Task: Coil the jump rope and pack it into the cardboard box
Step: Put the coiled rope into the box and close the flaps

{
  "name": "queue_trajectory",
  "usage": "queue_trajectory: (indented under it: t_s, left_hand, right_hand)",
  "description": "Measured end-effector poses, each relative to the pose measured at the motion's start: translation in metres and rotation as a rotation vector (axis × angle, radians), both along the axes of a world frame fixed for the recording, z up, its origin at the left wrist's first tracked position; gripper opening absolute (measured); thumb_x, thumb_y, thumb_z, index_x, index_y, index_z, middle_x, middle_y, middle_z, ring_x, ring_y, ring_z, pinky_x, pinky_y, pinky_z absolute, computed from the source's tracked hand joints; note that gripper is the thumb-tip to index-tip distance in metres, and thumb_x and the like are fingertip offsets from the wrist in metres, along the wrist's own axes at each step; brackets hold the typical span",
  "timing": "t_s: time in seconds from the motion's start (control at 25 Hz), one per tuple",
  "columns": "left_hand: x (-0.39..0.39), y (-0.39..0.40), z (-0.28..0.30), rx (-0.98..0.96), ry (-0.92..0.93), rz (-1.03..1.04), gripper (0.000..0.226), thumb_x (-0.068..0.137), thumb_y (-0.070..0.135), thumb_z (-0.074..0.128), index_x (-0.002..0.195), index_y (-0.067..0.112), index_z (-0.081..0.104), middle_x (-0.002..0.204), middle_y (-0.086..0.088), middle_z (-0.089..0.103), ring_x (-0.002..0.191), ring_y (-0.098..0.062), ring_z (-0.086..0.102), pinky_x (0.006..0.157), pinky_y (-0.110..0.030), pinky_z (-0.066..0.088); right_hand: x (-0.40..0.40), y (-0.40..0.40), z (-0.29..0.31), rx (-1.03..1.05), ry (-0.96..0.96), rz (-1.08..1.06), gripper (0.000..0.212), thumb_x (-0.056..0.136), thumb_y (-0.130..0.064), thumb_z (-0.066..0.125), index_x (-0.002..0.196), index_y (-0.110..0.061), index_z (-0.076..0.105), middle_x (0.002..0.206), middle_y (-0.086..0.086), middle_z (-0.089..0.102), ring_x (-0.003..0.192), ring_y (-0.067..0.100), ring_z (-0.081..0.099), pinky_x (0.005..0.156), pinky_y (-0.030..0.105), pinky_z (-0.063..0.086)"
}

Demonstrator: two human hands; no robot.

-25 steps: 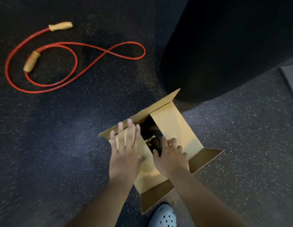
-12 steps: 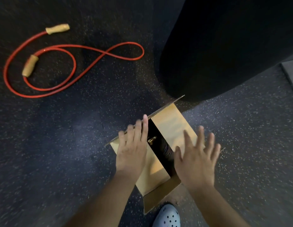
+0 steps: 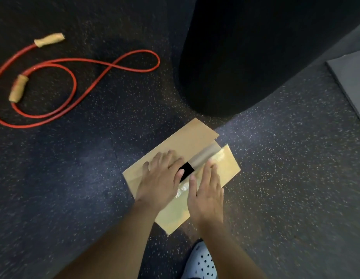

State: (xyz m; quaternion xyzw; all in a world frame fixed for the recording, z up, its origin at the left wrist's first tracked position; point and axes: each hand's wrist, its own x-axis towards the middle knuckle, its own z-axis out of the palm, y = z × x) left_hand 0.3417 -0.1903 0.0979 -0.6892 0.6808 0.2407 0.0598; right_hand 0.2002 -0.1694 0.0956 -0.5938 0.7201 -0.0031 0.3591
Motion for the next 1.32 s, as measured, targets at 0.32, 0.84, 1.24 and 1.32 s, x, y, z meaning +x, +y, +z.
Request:
queue_trajectory:
  t_s: [0.32,0.84,1.24,1.32]
  left_hand:
    - [0.019,0.011,-0.065,-0.023,-0.116,-0.222,0.063,0.101,0.06,0.009,0.157,0.042,-0.013,0.167,0.0,-0.019,0.151,-0.044,-0.016,0.114,-0.072,0.002]
    - [0.019,0.034,-0.102,-0.202,-0.186,-0.26,0.065,0.104,0.056,0.017,0.161,0.031,-0.004,0.168,-0.009,-0.013,0.151,-0.045,-0.01,0.111,-0.071,0.006]
    - [0.016,0.042,-0.108,-0.205,-0.194,-0.287,0.063,0.105,0.052,0.022,0.161,0.029,0.004,0.169,-0.007,-0.008,0.153,-0.04,-0.008,0.112,-0.071,0.006]
    - [0.017,0.04,-0.106,-0.209,-0.198,-0.281,0.063,0.104,0.052,0.023,0.161,0.03,0.004,0.169,-0.007,-0.007,0.153,-0.04,-0.006,0.112,-0.071,0.006]
  right_hand:
    - [0.001,-0.007,-0.074,-0.133,0.379,0.248,0.074,0.1,-0.068,0.01,0.163,-0.033,-0.008,0.171,0.024,-0.011,0.154,0.055,0.0,0.116,0.076,0.015]
    - [-0.044,-0.055,-0.103,-0.346,0.425,0.629,0.071,0.105,-0.06,0.018,0.165,-0.025,0.001,0.173,0.019,-0.001,0.158,0.04,-0.003,0.125,0.062,0.008]
    - [-0.054,-0.068,-0.116,-0.435,0.436,0.742,0.069,0.105,-0.051,0.015,0.165,-0.021,-0.002,0.173,0.018,-0.002,0.159,0.037,-0.002,0.125,0.058,0.011]
    - [-0.053,-0.071,-0.113,-0.443,0.442,0.787,0.068,0.105,-0.051,0.018,0.165,-0.024,-0.001,0.173,0.016,-0.002,0.158,0.041,0.0,0.123,0.062,0.011]
